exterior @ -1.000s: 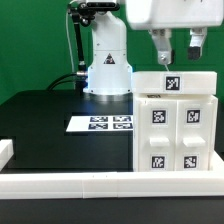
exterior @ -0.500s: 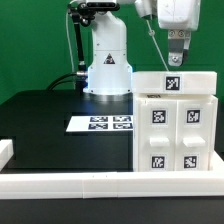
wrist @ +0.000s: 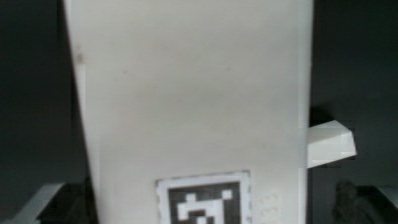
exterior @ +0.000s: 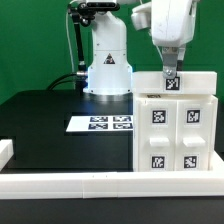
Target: Assemble cabinet
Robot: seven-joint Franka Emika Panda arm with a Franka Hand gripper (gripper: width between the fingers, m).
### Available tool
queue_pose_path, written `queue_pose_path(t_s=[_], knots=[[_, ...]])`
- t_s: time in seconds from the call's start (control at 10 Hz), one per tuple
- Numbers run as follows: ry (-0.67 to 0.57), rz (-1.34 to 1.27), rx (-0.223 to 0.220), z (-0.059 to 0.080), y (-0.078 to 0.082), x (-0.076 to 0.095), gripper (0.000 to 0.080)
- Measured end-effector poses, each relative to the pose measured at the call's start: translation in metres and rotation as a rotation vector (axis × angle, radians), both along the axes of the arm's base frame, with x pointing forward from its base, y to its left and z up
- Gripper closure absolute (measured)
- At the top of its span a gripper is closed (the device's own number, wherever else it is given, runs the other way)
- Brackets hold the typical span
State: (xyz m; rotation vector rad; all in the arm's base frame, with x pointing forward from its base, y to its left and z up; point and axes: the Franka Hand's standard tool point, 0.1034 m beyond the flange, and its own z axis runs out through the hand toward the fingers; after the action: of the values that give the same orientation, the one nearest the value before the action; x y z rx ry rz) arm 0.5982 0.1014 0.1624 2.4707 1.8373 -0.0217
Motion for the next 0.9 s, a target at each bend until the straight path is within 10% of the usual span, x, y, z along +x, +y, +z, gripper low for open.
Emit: queue_pose_path(t_s=[0.9], knots=[[-0.025, -0.444, 0.017, -0.0029, -0.0013, 0.0004, 0.0248]])
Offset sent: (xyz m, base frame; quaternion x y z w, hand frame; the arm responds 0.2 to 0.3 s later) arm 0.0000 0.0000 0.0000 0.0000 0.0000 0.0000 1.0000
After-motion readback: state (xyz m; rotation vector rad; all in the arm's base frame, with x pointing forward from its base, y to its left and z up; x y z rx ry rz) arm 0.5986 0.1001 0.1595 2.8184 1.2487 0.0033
